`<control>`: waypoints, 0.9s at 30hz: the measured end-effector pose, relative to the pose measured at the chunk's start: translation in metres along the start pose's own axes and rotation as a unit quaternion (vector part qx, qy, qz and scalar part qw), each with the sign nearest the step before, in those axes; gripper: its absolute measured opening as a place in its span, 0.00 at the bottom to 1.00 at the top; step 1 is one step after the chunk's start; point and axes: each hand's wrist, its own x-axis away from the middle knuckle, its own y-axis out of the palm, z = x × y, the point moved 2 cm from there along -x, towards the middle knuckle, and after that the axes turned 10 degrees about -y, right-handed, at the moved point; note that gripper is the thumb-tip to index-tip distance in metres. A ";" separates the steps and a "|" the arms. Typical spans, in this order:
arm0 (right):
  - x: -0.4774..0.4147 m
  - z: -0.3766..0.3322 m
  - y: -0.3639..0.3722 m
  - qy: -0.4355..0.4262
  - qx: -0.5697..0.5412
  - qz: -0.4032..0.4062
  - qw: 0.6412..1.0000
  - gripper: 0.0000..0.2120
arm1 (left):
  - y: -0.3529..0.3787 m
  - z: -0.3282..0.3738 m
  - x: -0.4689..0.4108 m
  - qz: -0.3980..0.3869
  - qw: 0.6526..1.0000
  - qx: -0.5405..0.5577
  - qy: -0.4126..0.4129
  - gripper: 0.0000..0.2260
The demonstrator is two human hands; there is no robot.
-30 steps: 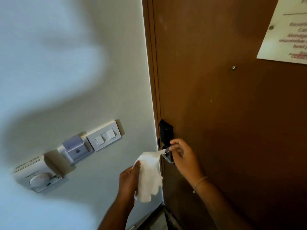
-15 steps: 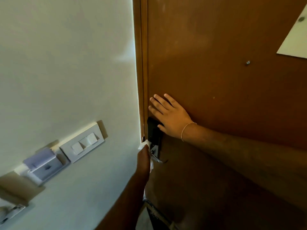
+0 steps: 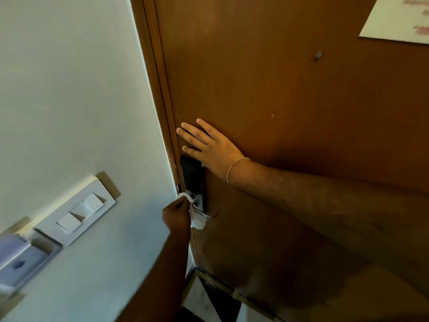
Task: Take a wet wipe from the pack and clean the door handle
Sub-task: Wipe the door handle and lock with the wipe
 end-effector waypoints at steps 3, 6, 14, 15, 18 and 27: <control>0.001 -0.001 0.001 0.001 0.008 -0.001 1.000 0.34 | 0.001 -0.016 0.007 0.010 0.997 0.060 -0.047 0.10; 0.002 -0.001 0.001 0.000 0.009 -0.005 1.000 0.34 | 0.007 -0.033 0.021 0.014 0.990 0.110 -0.088 0.08; 0.004 0.000 -0.003 -0.004 0.017 -0.018 1.000 0.34 | 0.046 -0.070 0.065 -0.043 0.944 0.214 -0.249 0.16; 0.004 -0.001 -0.003 -0.007 0.018 -0.019 1.000 0.34 | 0.048 -0.070 0.068 -0.050 0.936 0.221 -0.268 0.18; 0.007 -0.002 -0.004 -0.015 0.021 -0.026 0.999 0.34 | 0.053 -0.069 0.074 -0.050 0.919 0.256 -0.295 0.21; 0.006 0.001 -0.004 -0.026 0.026 -0.037 0.999 0.36 | 0.072 -0.047 0.088 -0.122 0.925 0.276 -0.230 0.23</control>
